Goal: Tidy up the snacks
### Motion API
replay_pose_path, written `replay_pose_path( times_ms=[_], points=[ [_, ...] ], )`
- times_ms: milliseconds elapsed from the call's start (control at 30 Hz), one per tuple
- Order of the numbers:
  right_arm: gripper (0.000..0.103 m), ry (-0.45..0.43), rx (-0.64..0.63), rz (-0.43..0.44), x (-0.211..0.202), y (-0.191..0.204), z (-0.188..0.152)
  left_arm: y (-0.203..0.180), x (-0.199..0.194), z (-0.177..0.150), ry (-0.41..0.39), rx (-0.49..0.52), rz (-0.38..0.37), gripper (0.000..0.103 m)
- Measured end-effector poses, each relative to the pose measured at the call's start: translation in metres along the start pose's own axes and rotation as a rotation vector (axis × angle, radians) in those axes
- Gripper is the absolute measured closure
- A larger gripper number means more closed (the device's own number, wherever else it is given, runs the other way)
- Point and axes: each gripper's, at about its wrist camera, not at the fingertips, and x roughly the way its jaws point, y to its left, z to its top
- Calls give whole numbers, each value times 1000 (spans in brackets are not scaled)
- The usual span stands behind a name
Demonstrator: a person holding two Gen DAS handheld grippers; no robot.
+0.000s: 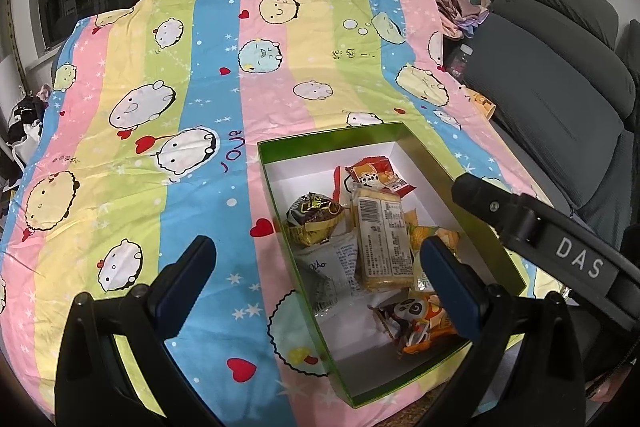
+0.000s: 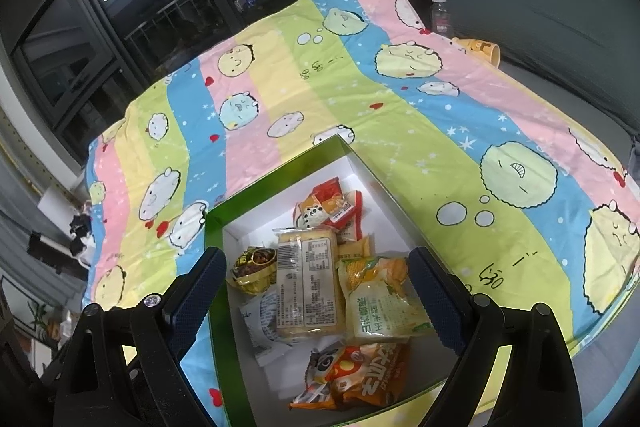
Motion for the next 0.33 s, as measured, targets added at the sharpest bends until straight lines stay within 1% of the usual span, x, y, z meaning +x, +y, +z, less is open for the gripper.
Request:
replay_pose_path(
  times_ms=[200,333],
  points=[
    [11,1,0,-16,0,1,-1,0,0,-1,3,-5,-5,1],
    [11,4,-2,-48,2,2,-2,2,0,-1,7,-14,-11,1]
  ],
)
